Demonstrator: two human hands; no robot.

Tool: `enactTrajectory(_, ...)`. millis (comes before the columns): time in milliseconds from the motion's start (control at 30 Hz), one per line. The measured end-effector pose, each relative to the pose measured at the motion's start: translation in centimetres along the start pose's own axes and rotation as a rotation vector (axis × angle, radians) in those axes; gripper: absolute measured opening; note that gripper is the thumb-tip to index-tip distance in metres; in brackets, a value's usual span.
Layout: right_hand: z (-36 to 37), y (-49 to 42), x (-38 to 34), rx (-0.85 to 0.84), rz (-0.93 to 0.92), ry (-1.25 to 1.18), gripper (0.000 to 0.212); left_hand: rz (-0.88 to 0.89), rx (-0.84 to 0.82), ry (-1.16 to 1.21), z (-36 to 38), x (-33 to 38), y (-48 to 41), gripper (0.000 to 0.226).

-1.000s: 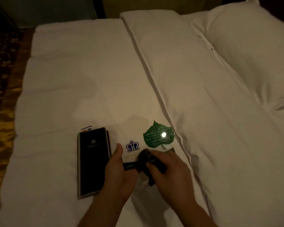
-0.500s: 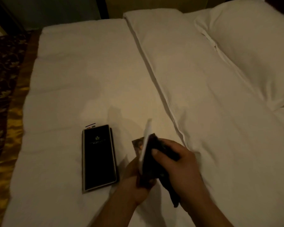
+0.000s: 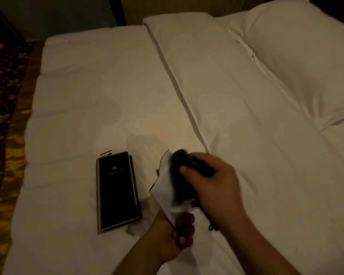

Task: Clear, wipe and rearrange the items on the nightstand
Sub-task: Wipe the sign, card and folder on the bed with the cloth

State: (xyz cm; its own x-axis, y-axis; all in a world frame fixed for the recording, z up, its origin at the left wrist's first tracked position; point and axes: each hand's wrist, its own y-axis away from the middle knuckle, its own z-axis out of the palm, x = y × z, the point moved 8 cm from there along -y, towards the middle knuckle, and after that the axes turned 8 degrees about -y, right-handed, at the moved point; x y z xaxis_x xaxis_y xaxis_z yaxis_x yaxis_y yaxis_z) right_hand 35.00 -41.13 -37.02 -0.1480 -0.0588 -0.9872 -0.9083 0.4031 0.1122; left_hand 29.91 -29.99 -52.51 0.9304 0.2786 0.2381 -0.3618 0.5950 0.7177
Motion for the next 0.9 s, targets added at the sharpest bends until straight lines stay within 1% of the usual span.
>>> enactTrajectory(33, -1.5, -0.6, 0.6, 0.076, 0.019, -0.011, 0.026, -0.03, -0.041, 0.024, 0.3, -0.2, 0.4, 0.039)
enactTrajectory(67, -2.6, -0.9, 1.0, 0.119, 0.034, -0.026, 0.027, -0.044, -0.074, 0.041, 0.6, -0.2, 0.7, 0.045)
enactTrajectory(100, -3.0, -0.8, 1.3, 0.118, 0.033, -0.027, 0.026, -0.042, -0.092, 0.05, 1.1, 0.0, 1.1, 0.045)
enactTrajectory(133, -2.6, -0.4, 1.6, 0.08, 0.032, -0.007, 0.025, -0.03, -0.096, 0.04, 1.5, 0.3, 1.3, 0.04)
enactTrajectory(200, -1.0, 1.1, 3.1, -0.038, 0.081, 0.099, 0.023, 0.038, -0.012, -0.016, 1.8, 1.0, 1.3, 0.027)
enactTrajectory(233, -0.2, 2.0, 4.0, -0.084, 0.129, 0.134, 0.024, 0.094, 0.071, -0.043, 1.4, 1.5, 1.1, 0.03)
enactTrajectory(300, 0.8, 3.6, 5.8, -0.13, 0.254, 0.062, 0.025, 0.163, 0.209, -0.051, 0.5, 2.4, 1.0, 0.048)
enactTrajectory(367, 1.5, 4.7, 7.1, -0.148, 0.379, -0.043, 0.023, 0.157, 0.232, -0.019, 0.0, 2.7, 0.9, 0.064)
enactTrajectory(400, 1.8, 5.1, 7.5, -0.163, 0.416, -0.056, 0.024, 0.137, 0.2, 0.004, 0.0, 2.8, 0.9, 0.062)
enactTrajectory(433, 2.0, 5.4, 7.9, -0.187, 0.446, -0.049, 0.024, 0.124, 0.159, 0.027, 0.3, 2.8, 1.1, 0.052)
enactTrajectory(467, 2.1, 5.7, 8.3, -0.213, 0.461, -0.019, 0.023, 0.134, 0.143, 0.045, 0.4, 3.1, 1.4, 0.041)
enactTrajectory(500, 2.1, 5.9, 8.7, -0.23, 0.462, 0.048, 0.024, 0.175, 0.157, 0.037, -0.2, 3.6, 1.5, 0.037)
enactTrajectory(567, 1.5, 5.9, 9.4, -0.231, 0.438, 0.222, 0.024, 0.298, 0.261, -0.05, -2.1, 5.2, 1.6, 0.038)
enactTrajectory(600, 1.1, 5.8, 9.5, -0.21, 0.428, 0.251, 0.023, 0.356, 0.318, -0.072, -2.8, 6.1, 1.6, 0.04)
enactTrajectory(667, 0.2, 5.6, 9.5, -0.143, 0.438, 0.194, 0.025, 0.444, 0.394, -0.082, -4.3, 7.6, 1.6, 0.04)
enactTrajectory(767, -1.3, 4.5, 9.5, -0.012, 0.446, 0.051, 0.031, 0.539, 0.549, -0.134, -6.7, 9.7, 2.0, 0.019)
enactTrajectory(833, -2.2, 3.4, 9.3, 0.036, 0.385, 0.024, 0.045, 0.587, 0.627, -0.206, -7.8, 11.0, 2.4, 0.011)
enactTrajectory(900, -2.9, 2.4, 9.1, 0.063, 0.352, 0.011, 0.057, 0.652, 0.688, -0.278, -8.3, 12.4, 2.9, 0.009)
